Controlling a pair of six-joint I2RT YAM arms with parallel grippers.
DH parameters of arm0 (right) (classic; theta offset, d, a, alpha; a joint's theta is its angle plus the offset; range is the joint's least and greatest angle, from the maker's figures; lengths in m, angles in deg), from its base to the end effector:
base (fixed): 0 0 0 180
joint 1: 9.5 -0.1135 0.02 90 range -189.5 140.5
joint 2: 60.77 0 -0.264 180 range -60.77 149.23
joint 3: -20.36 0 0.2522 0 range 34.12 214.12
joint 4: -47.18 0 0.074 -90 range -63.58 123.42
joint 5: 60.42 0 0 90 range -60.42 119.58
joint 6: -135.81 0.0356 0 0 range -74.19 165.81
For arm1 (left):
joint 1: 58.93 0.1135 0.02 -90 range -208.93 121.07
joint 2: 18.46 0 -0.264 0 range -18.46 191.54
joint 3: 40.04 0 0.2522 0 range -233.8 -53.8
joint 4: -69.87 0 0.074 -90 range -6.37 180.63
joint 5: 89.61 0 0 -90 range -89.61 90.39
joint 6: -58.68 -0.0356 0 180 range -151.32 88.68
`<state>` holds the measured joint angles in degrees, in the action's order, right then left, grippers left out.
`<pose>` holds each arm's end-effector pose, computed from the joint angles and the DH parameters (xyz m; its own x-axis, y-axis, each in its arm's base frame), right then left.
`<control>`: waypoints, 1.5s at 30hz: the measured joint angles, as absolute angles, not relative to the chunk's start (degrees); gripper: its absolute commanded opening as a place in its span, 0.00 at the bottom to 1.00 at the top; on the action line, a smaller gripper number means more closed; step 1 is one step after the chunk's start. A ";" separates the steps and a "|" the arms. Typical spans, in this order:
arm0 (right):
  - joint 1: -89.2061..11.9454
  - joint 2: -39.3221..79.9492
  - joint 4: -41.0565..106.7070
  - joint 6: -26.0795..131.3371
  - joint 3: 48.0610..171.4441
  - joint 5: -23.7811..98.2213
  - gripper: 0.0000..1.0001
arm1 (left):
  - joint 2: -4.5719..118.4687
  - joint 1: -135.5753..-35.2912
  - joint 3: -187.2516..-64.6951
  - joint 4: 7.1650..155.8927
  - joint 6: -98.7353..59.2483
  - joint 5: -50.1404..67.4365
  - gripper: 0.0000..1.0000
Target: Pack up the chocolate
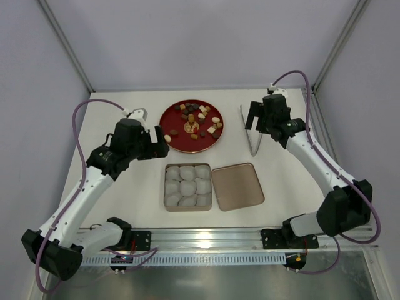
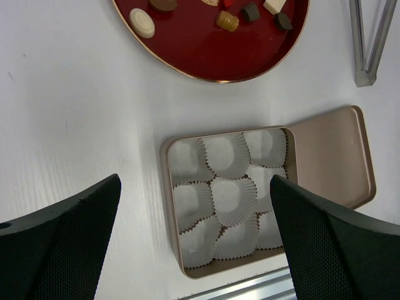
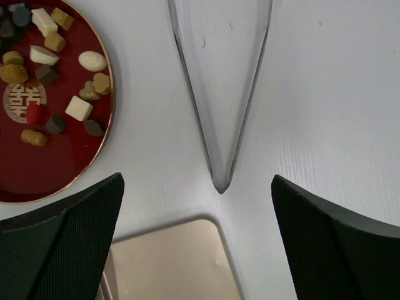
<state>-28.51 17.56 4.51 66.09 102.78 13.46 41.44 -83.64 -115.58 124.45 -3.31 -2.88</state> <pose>0.2895 0.0893 0.3226 -0.5904 0.1488 -0.7933 0.1033 0.9887 0.1085 0.1968 -0.0883 0.3410 -0.6811 -0.2027 -0.7035 0.0647 0.9405 -0.3336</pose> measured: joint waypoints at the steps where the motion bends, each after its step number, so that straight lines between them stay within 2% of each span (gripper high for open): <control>1: -27.42 19.98 4.14 65.63 104.27 14.38 1.00 | 41.75 -83.64 -115.58 124.38 -3.34 -2.44 1.00; 9: -24.62 34.76 4.10 62.09 110.87 17.63 0.99 | 43.45 -83.64 -115.58 123.51 -3.44 0.73 1.00; 27: -21.75 50.71 6.15 59.35 111.74 22.03 0.94 | 43.71 -83.64 -115.58 122.85 -4.65 1.71 1.00; 30: -21.64 52.11 5.98 58.96 111.81 22.11 0.90 | 43.71 -83.64 -115.56 122.83 -4.78 1.62 1.00; 34: -21.64 52.72 5.94 58.35 112.42 22.27 0.79 | 43.71 -83.64 -115.21 122.70 -4.78 1.53 1.00; 45: -21.64 54.82 5.91 57.63 114.93 22.66 0.72 | 43.71 -83.64 -114.45 122.35 -4.82 1.49 1.00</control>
